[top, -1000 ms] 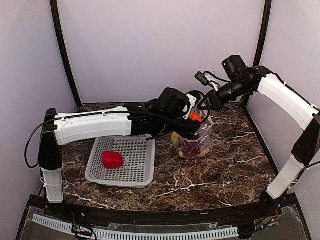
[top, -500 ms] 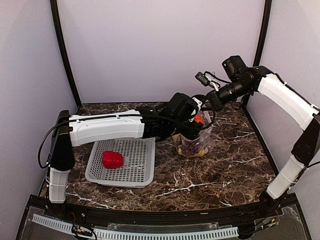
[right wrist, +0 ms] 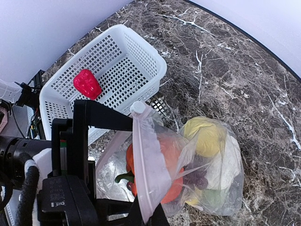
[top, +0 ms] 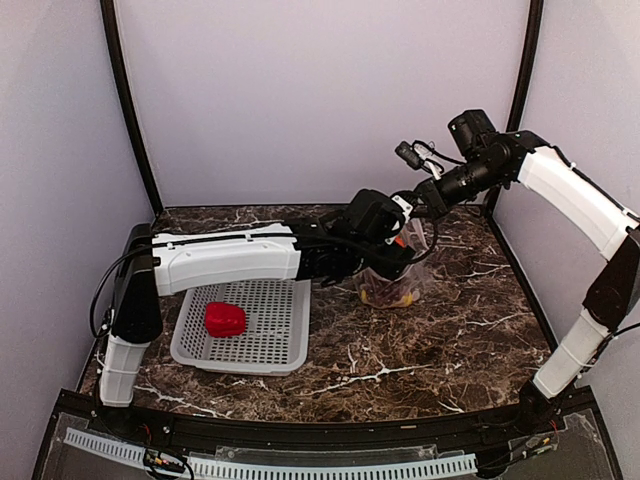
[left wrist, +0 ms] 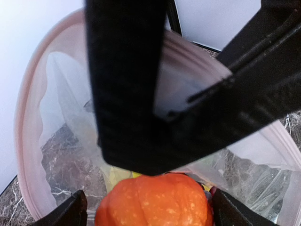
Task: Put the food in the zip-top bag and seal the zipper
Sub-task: Place the fake vegetable in the zipper food storage bag.
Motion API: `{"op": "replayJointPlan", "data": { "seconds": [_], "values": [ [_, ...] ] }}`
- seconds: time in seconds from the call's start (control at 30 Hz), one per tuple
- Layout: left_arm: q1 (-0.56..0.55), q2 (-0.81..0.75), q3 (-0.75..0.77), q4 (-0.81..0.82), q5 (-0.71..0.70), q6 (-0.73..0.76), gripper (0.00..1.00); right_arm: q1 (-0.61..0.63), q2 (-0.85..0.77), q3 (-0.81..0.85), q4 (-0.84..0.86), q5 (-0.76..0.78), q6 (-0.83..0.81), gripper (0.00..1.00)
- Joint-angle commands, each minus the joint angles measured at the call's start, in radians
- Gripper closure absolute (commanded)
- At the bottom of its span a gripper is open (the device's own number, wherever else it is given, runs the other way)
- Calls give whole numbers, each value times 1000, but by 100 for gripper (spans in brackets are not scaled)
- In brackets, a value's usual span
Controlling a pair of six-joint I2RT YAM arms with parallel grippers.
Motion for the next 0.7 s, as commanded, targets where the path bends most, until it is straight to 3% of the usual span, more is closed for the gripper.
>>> {"op": "replayJointPlan", "data": {
  "seconds": [0.0,0.33,0.53,0.67],
  "values": [
    [5,8,56,-25,15,30,6,26,-26,29,15,-66,-3,100],
    [-32,-101,21,0,74,84,7,24,-33,27,26,-20,-5,100],
    [-135,-322,-196,246,136,255,10,22,-31,9,37,-5,-7,100],
    [-155,-464,-326,182,345,320,13,22,-42,3,37,-5,-19,100]
  ]
}}
